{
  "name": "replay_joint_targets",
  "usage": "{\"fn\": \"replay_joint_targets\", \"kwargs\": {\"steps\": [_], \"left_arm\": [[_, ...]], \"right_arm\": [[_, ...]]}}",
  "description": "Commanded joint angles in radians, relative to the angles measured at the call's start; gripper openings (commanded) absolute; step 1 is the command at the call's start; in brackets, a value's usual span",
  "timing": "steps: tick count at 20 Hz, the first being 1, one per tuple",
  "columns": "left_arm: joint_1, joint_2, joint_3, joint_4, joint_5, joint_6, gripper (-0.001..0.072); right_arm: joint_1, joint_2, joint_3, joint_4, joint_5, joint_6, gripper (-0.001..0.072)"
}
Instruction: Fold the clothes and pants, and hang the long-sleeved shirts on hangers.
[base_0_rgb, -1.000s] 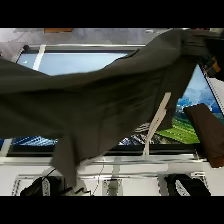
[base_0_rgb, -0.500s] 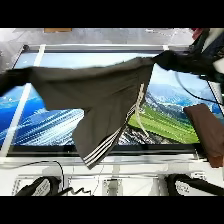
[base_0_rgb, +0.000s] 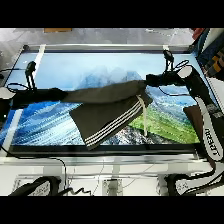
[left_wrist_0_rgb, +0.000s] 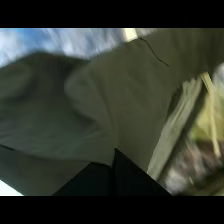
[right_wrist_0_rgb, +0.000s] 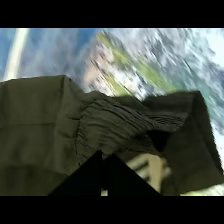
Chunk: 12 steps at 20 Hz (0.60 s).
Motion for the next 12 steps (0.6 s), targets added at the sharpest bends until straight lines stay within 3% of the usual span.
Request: {"fn": "replay_joint_targets", "kwargs": {"steps": [1,4,8,12], "left_arm": [[-0.027,0.049,-0.002,0.064,-0.27,-0.2,0.0],[-0.079,0.051,-0.025,0.063,-0.315,-0.28,0.0001],[-0.211,0.028,-0.13,0.063,-0.299,-0.282,0.0002],[-0.357,-0.025,-0.223,0.059,-0.188,-0.282,0.0004]], "right_arm": [[-0.002,-0.012,0.04,-0.228,0.192,0.0,0.0016],[-0.002,-0.013,0.048,-0.317,0.261,0.0,0.0016],[-0.002,-0.017,0.048,-0.397,0.272,0.0,0.0016],[-0.002,-0.025,0.045,-0.402,0.273,0.0,0.0016]]}}
